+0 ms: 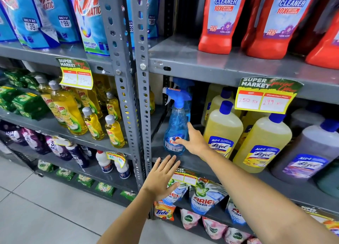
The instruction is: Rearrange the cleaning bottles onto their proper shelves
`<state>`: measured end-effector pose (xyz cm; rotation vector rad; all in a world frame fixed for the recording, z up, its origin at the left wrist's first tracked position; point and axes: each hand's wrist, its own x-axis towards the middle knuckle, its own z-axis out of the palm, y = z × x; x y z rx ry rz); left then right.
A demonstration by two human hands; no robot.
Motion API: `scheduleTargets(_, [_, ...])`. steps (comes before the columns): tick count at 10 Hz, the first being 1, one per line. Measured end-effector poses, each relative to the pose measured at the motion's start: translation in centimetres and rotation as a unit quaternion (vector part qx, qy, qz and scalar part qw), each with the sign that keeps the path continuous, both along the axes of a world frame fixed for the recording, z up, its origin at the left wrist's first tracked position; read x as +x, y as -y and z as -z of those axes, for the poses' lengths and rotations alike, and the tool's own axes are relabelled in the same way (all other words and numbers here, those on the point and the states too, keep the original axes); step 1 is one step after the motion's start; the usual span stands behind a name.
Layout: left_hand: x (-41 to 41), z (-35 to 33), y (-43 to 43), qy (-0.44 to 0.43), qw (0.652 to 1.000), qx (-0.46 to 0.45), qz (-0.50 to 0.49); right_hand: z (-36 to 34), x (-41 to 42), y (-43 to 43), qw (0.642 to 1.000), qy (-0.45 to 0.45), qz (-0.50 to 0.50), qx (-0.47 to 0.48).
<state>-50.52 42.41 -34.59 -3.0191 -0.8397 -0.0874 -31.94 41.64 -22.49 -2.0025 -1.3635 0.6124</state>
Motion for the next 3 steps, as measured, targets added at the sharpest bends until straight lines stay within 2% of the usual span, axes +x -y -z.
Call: scheduleTargets(3, [0.0,-0.2,0.2,-0.004,1.0,0.003,0.006,-0.2,-0.6,1.2,1.0,-0.025,0.009,0.009])
